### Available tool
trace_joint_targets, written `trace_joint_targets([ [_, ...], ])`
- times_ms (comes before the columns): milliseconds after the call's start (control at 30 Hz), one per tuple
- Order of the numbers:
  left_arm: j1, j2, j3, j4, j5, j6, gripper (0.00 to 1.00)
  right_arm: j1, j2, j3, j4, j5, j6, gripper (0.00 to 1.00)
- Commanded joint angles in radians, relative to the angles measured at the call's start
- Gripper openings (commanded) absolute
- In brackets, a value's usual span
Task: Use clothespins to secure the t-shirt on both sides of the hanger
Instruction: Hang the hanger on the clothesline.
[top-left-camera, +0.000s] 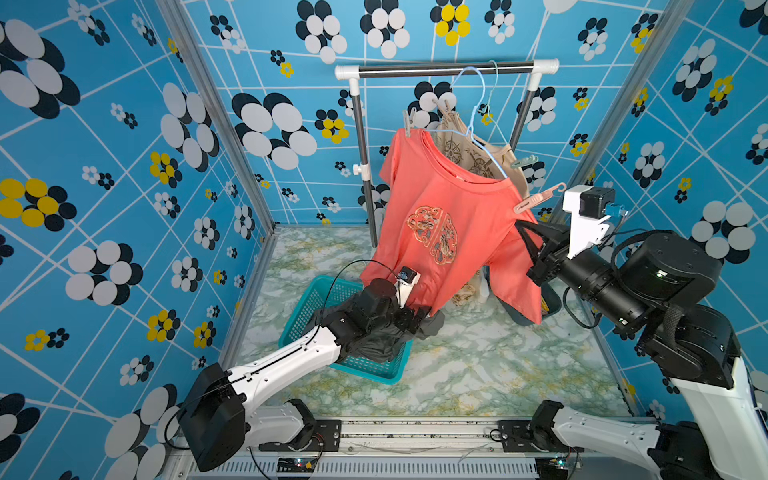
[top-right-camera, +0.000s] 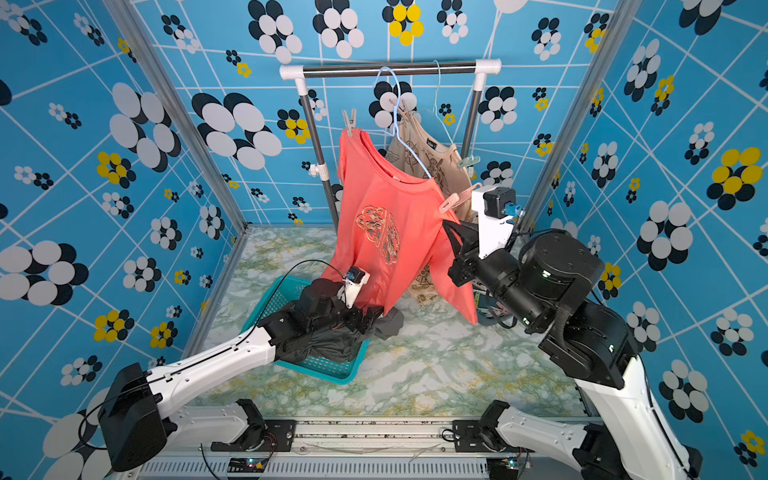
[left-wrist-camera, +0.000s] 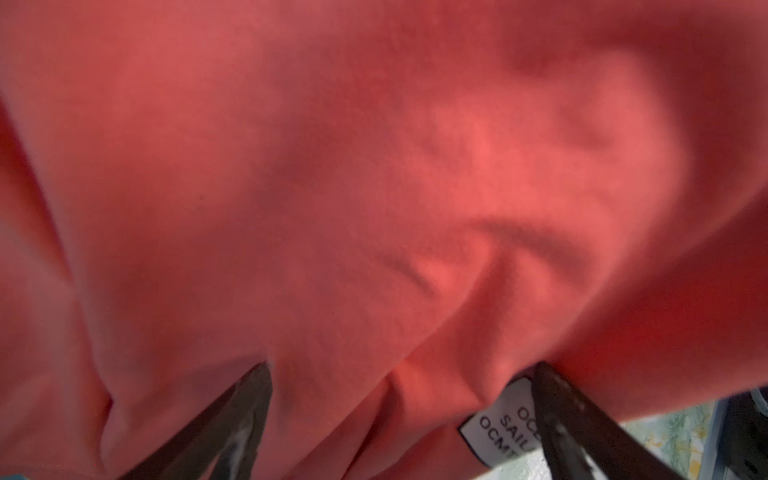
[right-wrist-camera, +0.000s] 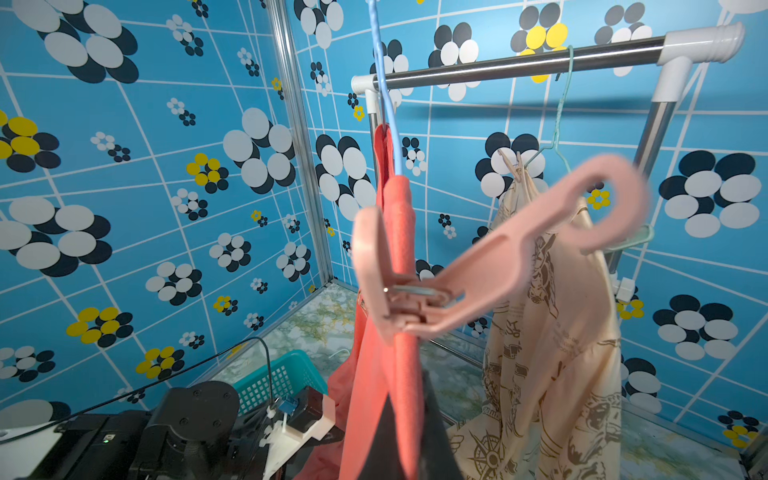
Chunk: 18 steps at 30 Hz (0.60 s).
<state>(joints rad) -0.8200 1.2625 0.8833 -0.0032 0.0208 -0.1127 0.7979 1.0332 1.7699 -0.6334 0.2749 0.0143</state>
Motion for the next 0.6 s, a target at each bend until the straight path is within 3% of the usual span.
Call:
trace_joint_targets([
  [0,-0.046,-0.007,0.045,-0.009,0.039,-0.001,0.99,-0.005,-0.007,0.036,0.073,0.038,-0.006,0.0],
  [567,-0.212,-0.164,-0.022,-0.181,0.1,0.008,0.99,-0.006,-0.02,0.018,0.085,0.046,-0.013,0.0],
])
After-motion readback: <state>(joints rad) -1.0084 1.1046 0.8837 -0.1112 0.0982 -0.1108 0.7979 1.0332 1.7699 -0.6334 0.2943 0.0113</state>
